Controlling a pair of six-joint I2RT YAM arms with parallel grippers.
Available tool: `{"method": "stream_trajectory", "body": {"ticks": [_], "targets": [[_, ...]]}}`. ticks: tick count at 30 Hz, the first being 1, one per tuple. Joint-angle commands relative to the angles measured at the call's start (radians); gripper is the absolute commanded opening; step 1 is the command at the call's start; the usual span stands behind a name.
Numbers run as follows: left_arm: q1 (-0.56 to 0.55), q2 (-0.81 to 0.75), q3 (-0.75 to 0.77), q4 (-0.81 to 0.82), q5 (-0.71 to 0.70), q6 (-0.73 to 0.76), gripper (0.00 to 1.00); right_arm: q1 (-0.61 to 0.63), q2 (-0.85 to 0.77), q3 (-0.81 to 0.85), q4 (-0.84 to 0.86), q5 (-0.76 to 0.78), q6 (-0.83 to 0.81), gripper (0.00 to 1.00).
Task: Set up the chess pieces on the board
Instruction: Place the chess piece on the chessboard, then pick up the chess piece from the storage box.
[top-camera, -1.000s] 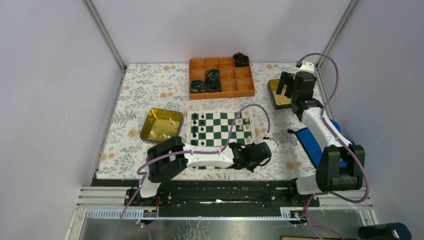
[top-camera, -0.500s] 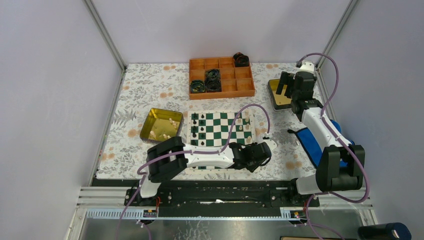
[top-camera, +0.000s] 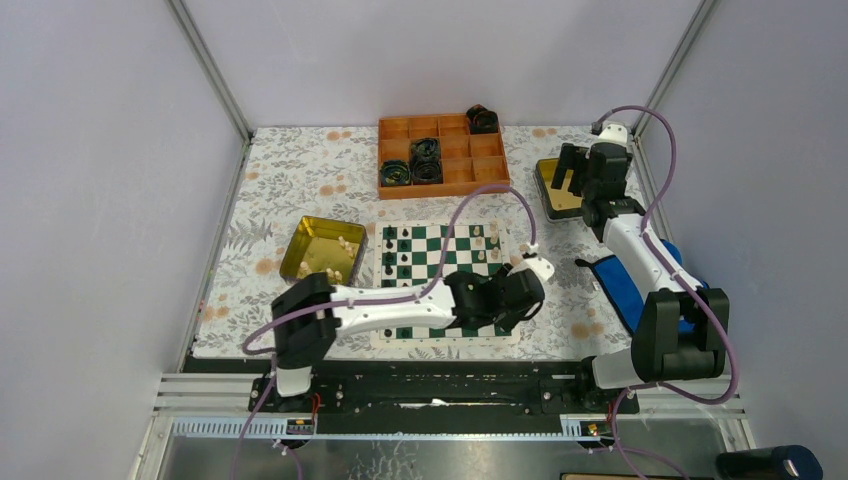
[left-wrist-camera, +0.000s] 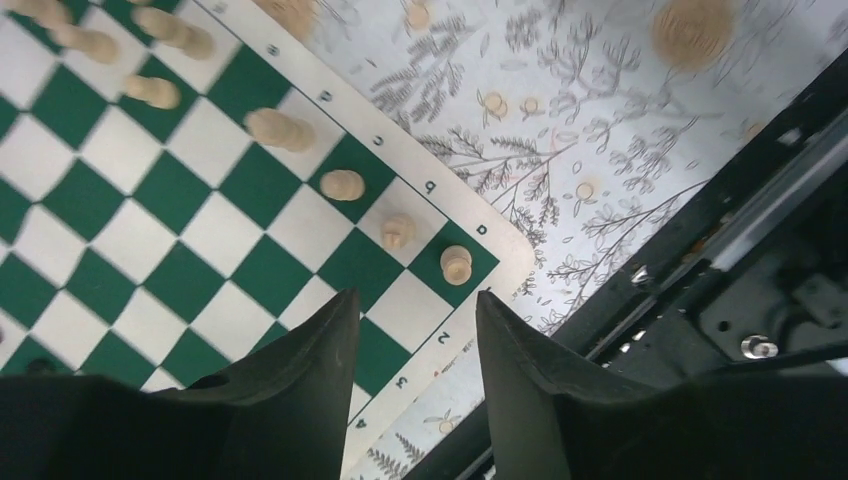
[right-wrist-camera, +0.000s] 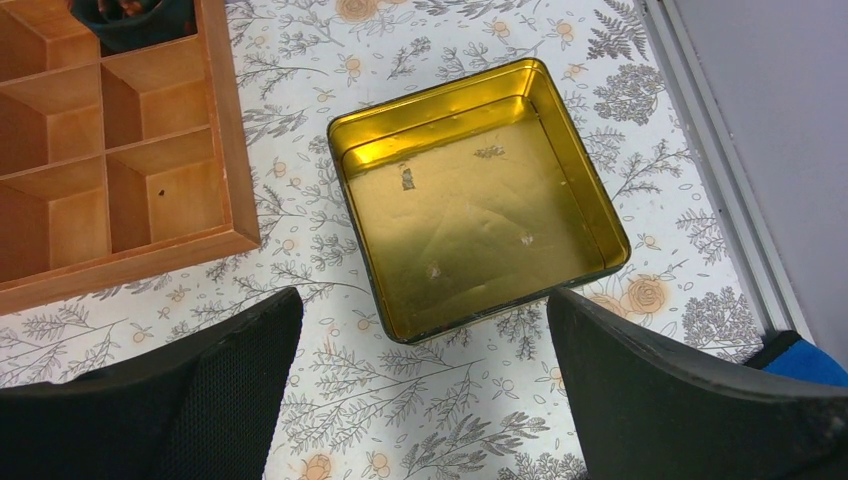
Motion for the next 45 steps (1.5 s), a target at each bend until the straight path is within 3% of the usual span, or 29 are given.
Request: {"method": "stream_trajectory", "body": {"ticks": [1, 7, 15, 23, 29, 35, 45], "targets": [[-0.004, -0.118, 0.056, -0.117, -0.131, -0.089, 0.56, 0.010, -0.003, 0.051, 0.019, -0.023, -0.002, 1.00], [0.092, -0.261, 0.013, -0.204, -0.226, -0.241, 0.64, 0.010, -0.001, 0.047, 0.022, -0.034, 0.006, 1.00], [0.454, -0.445, -0.195, -0.215, -0.215, -0.398, 0.65, 0.011, -0.004, 0.042, 0.022, -0.051, 0.018, 1.00], [0.747, -0.442, -0.279, -0.244, -0.205, -0.473, 0.64, 0.022, -0.010, 0.045, 0.017, -0.056, 0.017, 1.00], [0.948, -0.410, -0.362, -0.153, -0.117, -0.463, 0.62, 0.027, -0.018, 0.035, 0.022, -0.058, 0.018, 1.00], [1.040, -0.370, -0.414, -0.040, -0.073, -0.419, 0.57, 0.037, -0.018, 0.031, 0.024, -0.060, 0.020, 1.00], [1.043, -0.329, -0.462, 0.096, -0.029, -0.367, 0.50, 0.045, -0.001, 0.037, 0.025, -0.059, 0.018, 1.00]]}}
